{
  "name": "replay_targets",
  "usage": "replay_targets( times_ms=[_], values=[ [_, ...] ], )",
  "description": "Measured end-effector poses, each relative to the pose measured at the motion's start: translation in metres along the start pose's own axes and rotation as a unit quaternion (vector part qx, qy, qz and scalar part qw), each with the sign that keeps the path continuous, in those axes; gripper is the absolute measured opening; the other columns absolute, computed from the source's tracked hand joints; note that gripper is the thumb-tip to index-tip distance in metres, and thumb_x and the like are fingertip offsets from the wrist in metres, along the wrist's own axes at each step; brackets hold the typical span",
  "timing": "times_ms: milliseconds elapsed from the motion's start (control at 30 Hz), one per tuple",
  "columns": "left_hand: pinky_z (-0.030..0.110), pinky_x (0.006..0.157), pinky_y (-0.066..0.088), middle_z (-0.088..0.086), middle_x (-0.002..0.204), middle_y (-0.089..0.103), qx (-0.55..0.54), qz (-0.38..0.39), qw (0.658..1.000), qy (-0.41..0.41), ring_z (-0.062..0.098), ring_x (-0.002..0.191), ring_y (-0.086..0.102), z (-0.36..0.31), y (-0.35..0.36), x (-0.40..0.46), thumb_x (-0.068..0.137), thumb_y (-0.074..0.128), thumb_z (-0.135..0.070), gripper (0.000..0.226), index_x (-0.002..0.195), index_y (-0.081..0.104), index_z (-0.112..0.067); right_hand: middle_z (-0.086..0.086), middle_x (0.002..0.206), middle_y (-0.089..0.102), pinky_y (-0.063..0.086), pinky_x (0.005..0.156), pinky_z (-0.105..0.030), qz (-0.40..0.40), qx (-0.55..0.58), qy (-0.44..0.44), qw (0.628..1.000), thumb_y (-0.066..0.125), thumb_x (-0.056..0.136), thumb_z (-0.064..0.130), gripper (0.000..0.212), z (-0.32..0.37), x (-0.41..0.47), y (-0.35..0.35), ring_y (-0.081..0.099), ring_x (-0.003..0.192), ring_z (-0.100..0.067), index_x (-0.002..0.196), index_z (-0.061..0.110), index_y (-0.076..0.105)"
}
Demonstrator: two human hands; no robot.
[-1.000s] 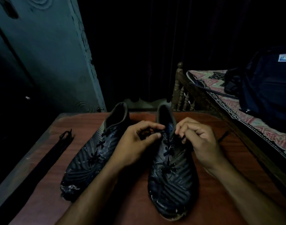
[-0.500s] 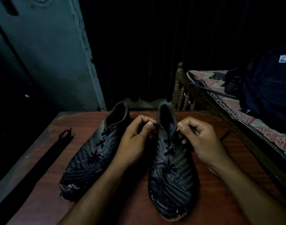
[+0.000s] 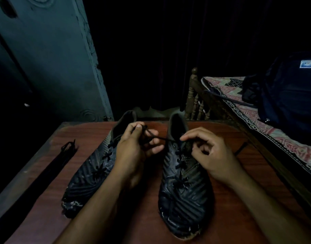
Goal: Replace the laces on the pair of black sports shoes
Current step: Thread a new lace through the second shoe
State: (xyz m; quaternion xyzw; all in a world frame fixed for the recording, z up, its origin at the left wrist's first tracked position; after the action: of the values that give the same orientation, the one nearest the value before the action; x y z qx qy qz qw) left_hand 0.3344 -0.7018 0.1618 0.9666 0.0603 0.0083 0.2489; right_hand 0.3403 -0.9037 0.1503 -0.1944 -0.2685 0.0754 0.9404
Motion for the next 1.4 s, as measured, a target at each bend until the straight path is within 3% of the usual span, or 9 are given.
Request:
replay_targets(
  times_ms=[200,400,533,633,733,867,967,1167,1400],
  values=[
    [0.029,0.048,0.048,-0.001,0.068,0.053,0.069,0.024,0.997,0.027,0.012,0.054,0.048,-0.001,0.001,-0.002,0.11,0.043,-0.018,0.016,0.103,0.057,-0.016,0.01,0.106,0.063,0.04,0.064,-0.015,0.0,-0.056,-0.024,0.998,0.073,0.083,0.01,0.024,0.001,-0.003,0.0,0.054,0.076,-0.019,0.1,0.025,0.07],
    [0.023,0.043,0.032,-0.003,0.064,0.043,0.229,0.088,0.966,0.076,0.011,0.046,0.037,0.002,0.001,-0.005,0.108,0.05,-0.023,0.016,0.1,0.061,-0.015,0.019,0.115,0.063,0.033,0.097,-0.015,-0.021,-0.133,-0.035,0.99,0.068,0.079,0.025,0.028,-0.003,-0.002,-0.004,0.056,0.115,-0.006,0.107,0.025,0.069],
    [0.022,0.046,0.033,-0.001,0.072,0.048,0.171,0.065,0.983,0.017,0.007,0.052,0.042,-0.002,0.004,-0.005,0.106,0.052,-0.016,0.023,0.098,0.073,-0.015,0.019,0.117,0.06,0.032,0.095,-0.014,-0.003,-0.129,-0.023,0.991,0.063,0.078,0.04,0.03,-0.005,-0.002,-0.003,0.052,0.117,-0.006,0.105,0.029,0.068],
    [0.019,0.051,0.04,0.001,0.08,0.058,0.038,0.081,0.996,-0.005,0.007,0.063,0.049,-0.009,0.005,-0.006,0.097,0.04,0.009,0.038,0.106,0.073,-0.008,0.019,0.118,0.059,0.037,0.091,-0.014,-0.006,-0.113,-0.019,0.993,0.063,0.078,0.043,0.027,-0.006,-0.002,-0.002,0.052,0.118,-0.008,0.102,0.031,0.066],
    [0.023,0.063,0.043,0.002,0.09,0.062,0.047,0.089,0.994,0.028,0.009,0.074,0.054,-0.01,0.003,-0.004,0.086,0.034,0.022,0.057,0.107,0.074,-0.014,0.021,0.118,0.058,0.043,0.089,-0.023,-0.017,-0.1,-0.016,0.995,0.063,0.078,0.043,0.025,-0.006,-0.003,0.0,0.052,0.118,-0.01,0.1,0.033,0.065],
    [0.026,0.075,0.05,0.001,0.095,0.067,0.109,0.094,0.986,0.079,0.01,0.082,0.061,-0.006,0.006,-0.005,0.097,0.048,0.011,0.038,0.082,0.068,-0.017,0.022,0.118,0.058,0.045,0.085,-0.024,-0.02,-0.094,-0.018,0.995,0.065,0.078,0.045,0.025,-0.004,-0.005,0.005,0.052,0.118,-0.011,0.101,0.034,0.066],
    [0.029,0.09,0.056,0.008,0.106,0.073,0.101,0.11,0.983,0.111,0.017,0.101,0.069,-0.003,0.009,-0.006,0.095,0.047,0.015,0.031,0.09,0.065,-0.009,0.02,0.118,0.058,0.043,0.083,-0.019,-0.008,-0.089,-0.027,0.996,0.066,0.079,0.045,0.025,-0.001,-0.007,0.011,0.052,0.117,-0.01,0.102,0.034,0.067],
    [0.03,0.099,0.05,-0.006,0.114,0.069,0.411,0.19,0.856,0.25,0.016,0.116,0.065,0.0,0.001,-0.009,0.089,0.038,0.003,0.045,0.122,0.052,-0.023,0.021,0.115,0.057,0.043,0.084,-0.017,0.005,-0.077,-0.036,0.996,0.068,0.079,0.045,0.025,0.003,-0.008,0.017,0.052,0.117,-0.011,0.101,0.032,0.068],
    [0.022,0.084,0.05,-0.007,0.113,0.059,0.491,0.134,0.794,0.332,0.008,0.1,0.062,0.001,0.002,-0.008,0.101,0.052,-0.009,0.018,0.111,0.064,-0.017,0.019,0.111,0.059,0.042,0.09,-0.018,0.01,-0.072,-0.041,0.996,0.07,0.078,0.044,0.028,0.003,-0.009,0.015,0.054,0.115,-0.012,0.102,0.031,0.068]
  ],
)
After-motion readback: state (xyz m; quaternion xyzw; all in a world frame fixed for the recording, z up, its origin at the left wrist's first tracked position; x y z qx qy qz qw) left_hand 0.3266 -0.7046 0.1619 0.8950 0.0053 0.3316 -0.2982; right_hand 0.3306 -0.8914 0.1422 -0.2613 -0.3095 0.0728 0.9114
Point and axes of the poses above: each hand's wrist, its own x-axis towards the middle knuckle, its own y-axis out of the palm, z = x × y, the point moved 1 cm from there along x, towards the middle knuckle
